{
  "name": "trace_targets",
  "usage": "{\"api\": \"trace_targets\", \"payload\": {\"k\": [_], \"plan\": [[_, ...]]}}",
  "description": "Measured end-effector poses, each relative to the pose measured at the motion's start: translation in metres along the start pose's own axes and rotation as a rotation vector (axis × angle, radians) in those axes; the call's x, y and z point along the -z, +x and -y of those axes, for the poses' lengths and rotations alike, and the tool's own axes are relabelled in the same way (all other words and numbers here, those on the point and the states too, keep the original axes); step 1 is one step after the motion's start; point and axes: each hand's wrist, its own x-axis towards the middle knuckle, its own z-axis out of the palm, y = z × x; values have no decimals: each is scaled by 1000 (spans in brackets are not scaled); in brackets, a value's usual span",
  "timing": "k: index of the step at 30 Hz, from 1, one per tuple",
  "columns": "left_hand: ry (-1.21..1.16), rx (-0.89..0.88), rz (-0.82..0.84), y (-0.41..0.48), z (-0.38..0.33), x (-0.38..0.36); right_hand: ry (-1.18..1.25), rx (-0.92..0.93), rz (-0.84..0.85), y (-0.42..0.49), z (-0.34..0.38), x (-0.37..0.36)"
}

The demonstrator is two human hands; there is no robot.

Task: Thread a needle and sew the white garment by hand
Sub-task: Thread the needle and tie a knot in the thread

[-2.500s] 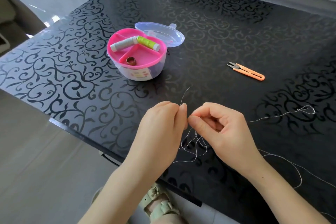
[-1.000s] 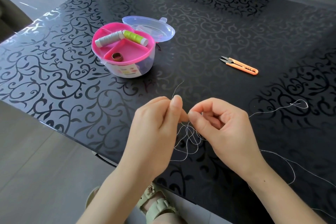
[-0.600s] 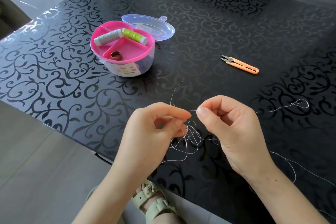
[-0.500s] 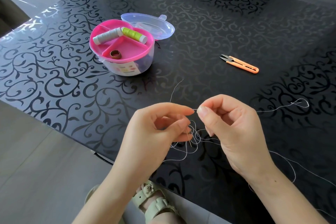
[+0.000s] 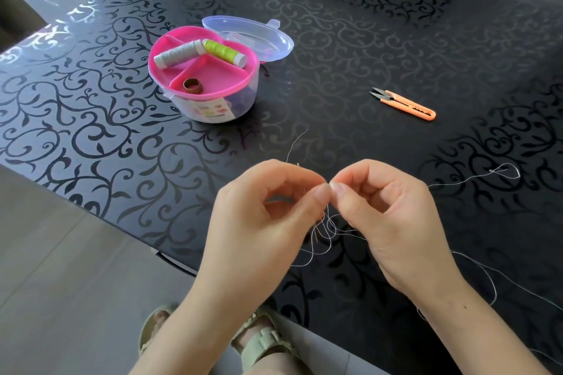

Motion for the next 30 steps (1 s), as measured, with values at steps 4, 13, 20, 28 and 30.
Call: {"api": "trace_targets", "payload": {"k": [4, 13, 20, 28, 30], "plan": [[197, -103, -43, 2, 4, -2, -33, 25, 21, 0, -1, 0], [301, -131, -116, 2, 10, -7, -175, 117, 33, -4, -1, -2], [312, -107, -109, 0, 9, -8, -140, 60, 19, -4, 0, -5], [221, -12, -181, 2, 7, 4, 63, -59, -9, -1, 0, 0], [243, -31, -170, 3, 7, 5, 95, -73, 0, 0, 1, 0]]}}
